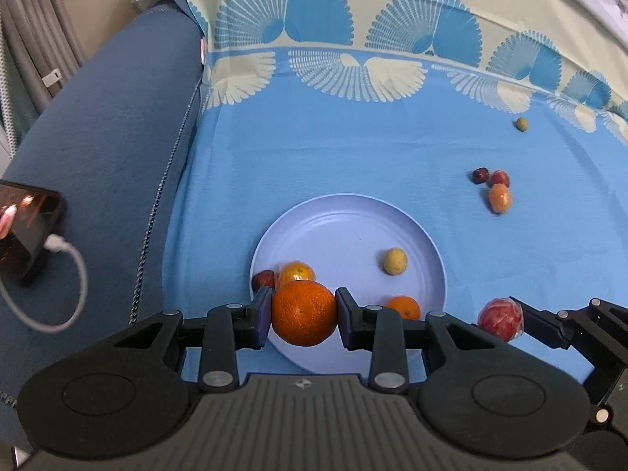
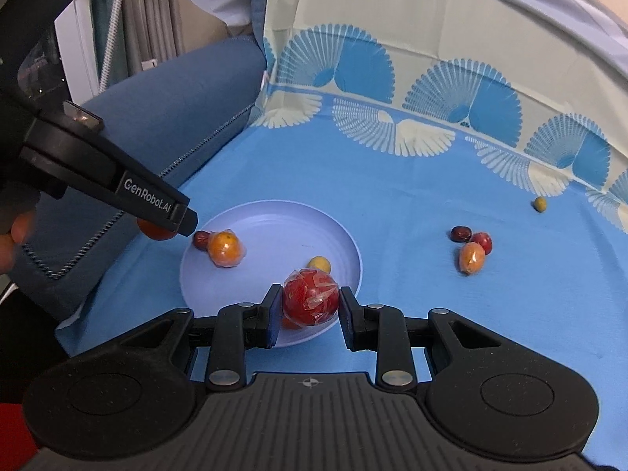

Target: Organize fruits

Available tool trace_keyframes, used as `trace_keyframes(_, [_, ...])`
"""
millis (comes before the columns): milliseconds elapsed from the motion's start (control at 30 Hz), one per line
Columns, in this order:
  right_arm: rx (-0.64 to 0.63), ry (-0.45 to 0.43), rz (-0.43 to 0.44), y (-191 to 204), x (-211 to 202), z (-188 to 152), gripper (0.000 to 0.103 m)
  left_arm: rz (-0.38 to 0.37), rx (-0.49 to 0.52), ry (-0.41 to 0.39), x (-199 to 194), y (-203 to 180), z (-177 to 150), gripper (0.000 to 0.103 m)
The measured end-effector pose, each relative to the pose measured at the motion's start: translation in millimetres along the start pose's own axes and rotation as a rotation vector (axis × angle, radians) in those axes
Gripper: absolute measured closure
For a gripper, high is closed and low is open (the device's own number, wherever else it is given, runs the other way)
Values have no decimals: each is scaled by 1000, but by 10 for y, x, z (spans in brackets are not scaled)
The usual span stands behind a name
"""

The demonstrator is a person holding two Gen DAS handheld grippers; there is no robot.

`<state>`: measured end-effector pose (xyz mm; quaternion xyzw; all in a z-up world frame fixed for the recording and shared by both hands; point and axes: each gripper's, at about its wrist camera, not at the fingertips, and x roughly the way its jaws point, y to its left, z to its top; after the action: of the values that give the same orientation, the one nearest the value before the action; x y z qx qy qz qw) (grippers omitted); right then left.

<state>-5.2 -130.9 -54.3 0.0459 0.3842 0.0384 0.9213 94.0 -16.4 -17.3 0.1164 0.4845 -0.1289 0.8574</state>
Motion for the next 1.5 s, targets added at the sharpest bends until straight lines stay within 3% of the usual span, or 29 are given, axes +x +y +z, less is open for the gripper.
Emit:
trace_keyframes(433, [-6,84,6,-72,750,90,71,29,17,82,737,-43,212,65])
trace_keyframes(700, [-73,132,31,16,1080,146,71,32,23,85,936,21,307,63])
trace_keyframes(733, [-81,141,44,22,1115,154,67,32,29,82,934,17,315,53])
trace_keyframes(767, [-91,151,61,27,1148,163,60,35,31,70,909,15,323,30])
trace_keyframes(800, [-101,156,64,29,1168,179,42,39,32,49,865,9,330,17])
trace_keyframes(833, [-111,150,56,36,1164,193,30,46,33,29,816,7,336,1])
trace_keyframes(900, [-128,125,41,45,1098,225,22,69,40,1,700,-4,332,0])
trace_keyframes(1000, [-100,110,44,27,908,239,11,50,35,42,558,9,276,0])
trace_keyframes(1167, [-2,137,74,-7,449,104,7,61,27,35,151,59,-11,0])
trace_keyframes(1333, [92,110,59,32,-97,-86,1,80,6,89,-191,92,-374,0])
trace_keyframes(1500, [128,58,27,78,-518,-237,1,87,1,73,-483,64,-697,0])
